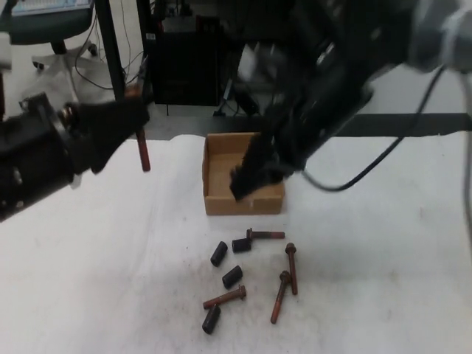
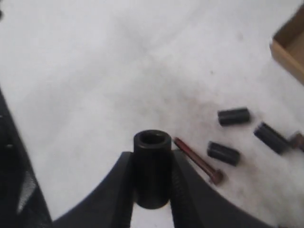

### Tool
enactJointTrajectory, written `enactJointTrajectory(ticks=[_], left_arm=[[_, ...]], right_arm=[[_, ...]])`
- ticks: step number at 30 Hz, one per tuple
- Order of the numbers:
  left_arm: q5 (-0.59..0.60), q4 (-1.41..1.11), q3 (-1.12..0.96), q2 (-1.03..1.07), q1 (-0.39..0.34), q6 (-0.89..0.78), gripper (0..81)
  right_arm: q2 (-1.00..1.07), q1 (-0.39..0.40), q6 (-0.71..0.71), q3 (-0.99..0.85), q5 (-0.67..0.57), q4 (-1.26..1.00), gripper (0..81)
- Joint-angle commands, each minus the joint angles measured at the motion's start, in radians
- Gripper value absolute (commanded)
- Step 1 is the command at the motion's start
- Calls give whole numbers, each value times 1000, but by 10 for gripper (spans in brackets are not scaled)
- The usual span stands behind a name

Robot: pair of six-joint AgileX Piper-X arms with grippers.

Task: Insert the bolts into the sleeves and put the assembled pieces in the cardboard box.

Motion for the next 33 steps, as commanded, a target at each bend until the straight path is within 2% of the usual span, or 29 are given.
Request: enactJointTrajectory(ticks=[1, 4, 7, 9, 13, 15, 16, 18, 21, 28, 33], left_arm=[[15, -137, -4, -12, -4, -83, 0], [15, -277, -4, -12, -4, -170, 0], [15, -410, -4, -8, -4, -269, 0], [15, -459, -10, 2, -4, -318, 0], [66, -465, -49, 35, -4, -334, 0], [112, -465, -75, 61, -10, -334, 0], [137, -465, -90, 76, -18, -334, 0], [175, -465, -118, 109, -39, -319, 0], [178, -465, -146, 167, -78, -223, 0], [161, -465, -194, 274, -153, -58, 0], [157, -465, -228, 299, -178, 34, 0]], right_arm=[[-77, -3, -29, 39, -248, -86, 6], [-146, 17, -29, 98, -353, -154, 6], [-215, 39, -34, 174, -305, -246, 8], [-258, 54, 3, 229, -185, -327, 8], [-345, 89, 160, 382, 186, -635, 8], [-366, 99, 308, 462, 292, -837, 8], [-366, 102, 364, 491, 307, -922, 8], [-357, 110, 430, 556, 305, -1086, 8], [-338, 124, 431, 623, 285, -1219, 8], [-332, 127, 431, 660, 71, -1277, 8], [-332, 127, 431, 660, 43, -1393, 8]])
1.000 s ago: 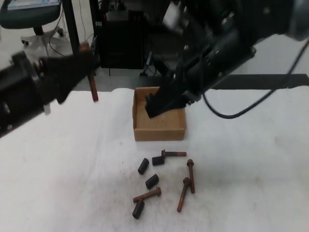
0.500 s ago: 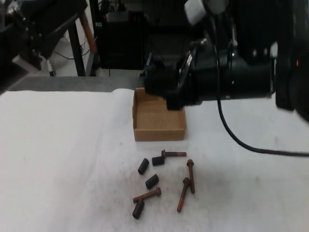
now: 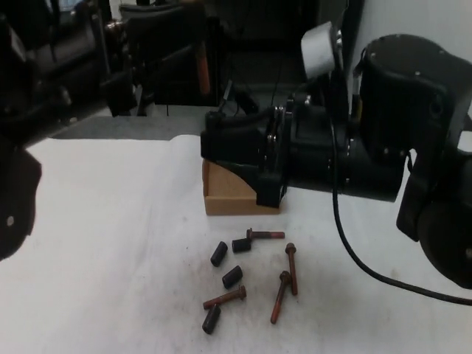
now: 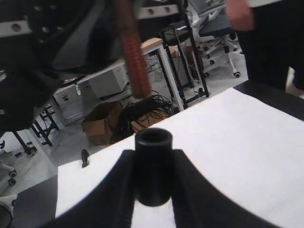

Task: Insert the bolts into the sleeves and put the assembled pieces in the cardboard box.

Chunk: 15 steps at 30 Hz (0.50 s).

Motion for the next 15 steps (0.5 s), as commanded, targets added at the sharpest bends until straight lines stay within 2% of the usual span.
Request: enactJointTrajectory(ticks=[1, 5, 15], left_arm=[[0, -16, -19, -2, -5, 36, 0], [0, -16, -18, -2, -5, 35, 0], [0, -16, -18, -2, -5, 35, 0]], right_arm=[[-5, 1, 10, -2, -20, -94, 8], [-5, -3, 79, -2, -20, -165, 8], [-5, -4, 74, -2, -20, -154, 8]])
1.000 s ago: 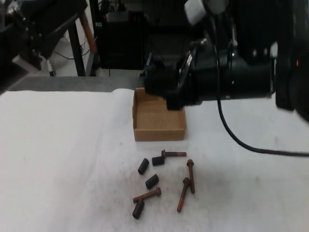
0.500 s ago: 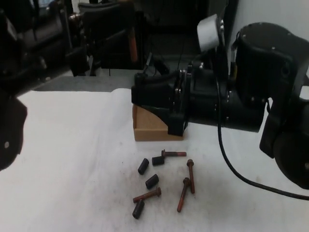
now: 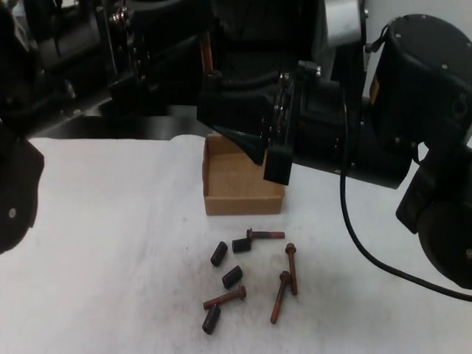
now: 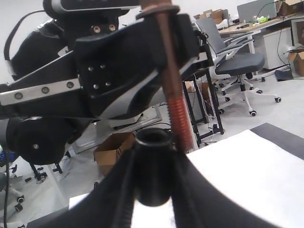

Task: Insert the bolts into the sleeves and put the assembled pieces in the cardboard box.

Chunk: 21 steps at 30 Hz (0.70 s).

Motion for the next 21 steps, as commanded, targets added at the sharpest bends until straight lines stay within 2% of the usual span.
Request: enactJointTrajectory(ticks=[1, 3, 7, 11, 15, 21], left_arm=[[3, -18, -11, -2, -5, 7, 0], [3, -21, -13, -2, -5, 7, 0], [3, -21, -33, -2, -5, -1, 0], [10, -21, -67, -2, -5, -1, 0], [17, -19, -76, -2, -5, -1, 0], [40, -12, -76, -2, -5, -1, 0]], right_arm=[[-5, -4, 3, -3, -6, 7, 8], [-5, -4, -25, -3, -10, 65, 8], [-5, -2, -232, -3, -8, 223, 8], [-5, -2, -383, -3, 64, 220, 8], [-5, -2, -424, -3, 130, 131, 8], [-5, -2, -424, -3, 120, 49, 8]])
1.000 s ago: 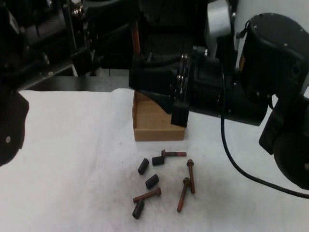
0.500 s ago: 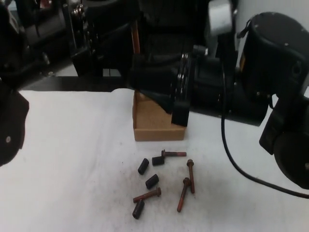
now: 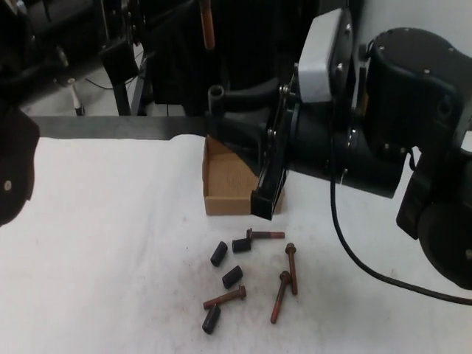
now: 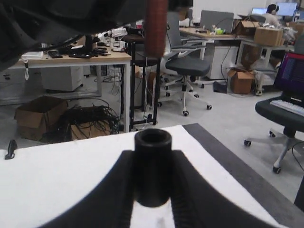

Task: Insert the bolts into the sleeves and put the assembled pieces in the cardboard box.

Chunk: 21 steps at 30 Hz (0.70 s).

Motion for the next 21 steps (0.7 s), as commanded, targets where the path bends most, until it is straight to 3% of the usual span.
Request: enactJointTrajectory(ticks=[1, 21], left_arm=[[13, -10, -9, -3, -5, -1, 0], [37, 66, 1, -3, -5, 7, 0]], right_arm=[[-5, -2, -1, -4, -11, -36, 8], [-5, 7, 90, -4, -24, -50, 8]])
